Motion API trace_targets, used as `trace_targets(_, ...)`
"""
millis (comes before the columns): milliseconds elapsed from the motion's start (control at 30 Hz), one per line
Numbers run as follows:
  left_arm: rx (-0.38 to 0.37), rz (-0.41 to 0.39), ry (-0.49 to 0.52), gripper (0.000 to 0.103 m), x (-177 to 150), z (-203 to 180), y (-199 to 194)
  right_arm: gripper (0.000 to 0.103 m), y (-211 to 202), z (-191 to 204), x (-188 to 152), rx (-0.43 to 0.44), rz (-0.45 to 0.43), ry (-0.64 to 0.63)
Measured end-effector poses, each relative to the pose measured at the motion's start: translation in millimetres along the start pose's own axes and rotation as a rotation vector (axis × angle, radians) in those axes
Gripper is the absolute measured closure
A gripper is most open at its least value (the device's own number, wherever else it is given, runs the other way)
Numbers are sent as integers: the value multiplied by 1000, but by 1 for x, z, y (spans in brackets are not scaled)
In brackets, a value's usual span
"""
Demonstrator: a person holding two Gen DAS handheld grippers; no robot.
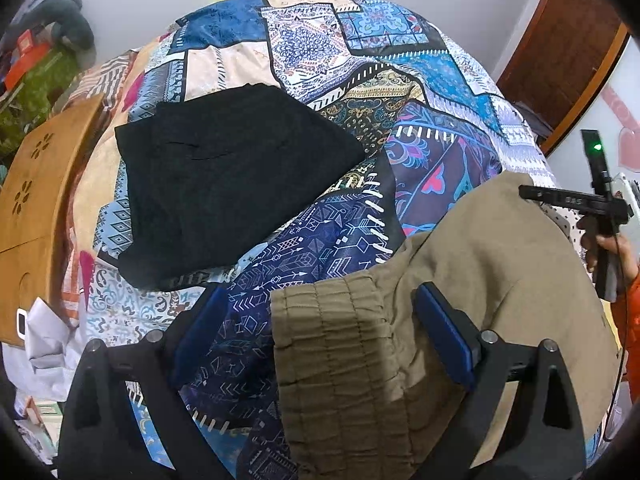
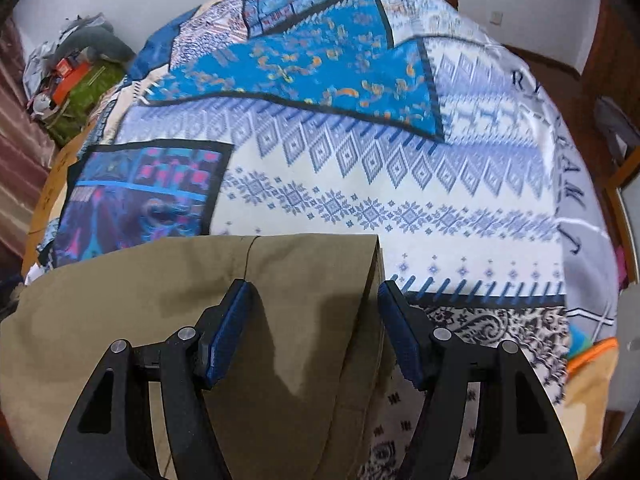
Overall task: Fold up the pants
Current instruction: 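Smooth the folded pants flat with both grippers and release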
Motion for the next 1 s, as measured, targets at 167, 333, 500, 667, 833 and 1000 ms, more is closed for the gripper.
trace_targets(167,68,-43,20,37,3,2,-5,50,0,-1,2,-12,-20,5)
trace_targets(333,110,-77,-42,37,-4,8,-5,50,6,-8,0,-32,-30,27)
trace_targets(500,157,-81,-14,37,-2,3,-15,50,4,-5,4,-78,1,16)
trace_targets(667,149,-143,38,34,9,-5,-51,49,-25,17,13,-114,-33,-66)
trace_targets(833,142,-210,97,21,25,-22,-78,48,-67,74,19,-7,-109,-161)
trace_targets(1000,58,-168,95,14,34,-41,-69,36,-78,133,11,131,-88,-233)
Point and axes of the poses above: each gripper's, at about its wrist camera, not at the fingertips, and y roughly the way its jaws point, z to its left, x to its top, the point moved 7 cm from there along y, roughly the way its jaws point
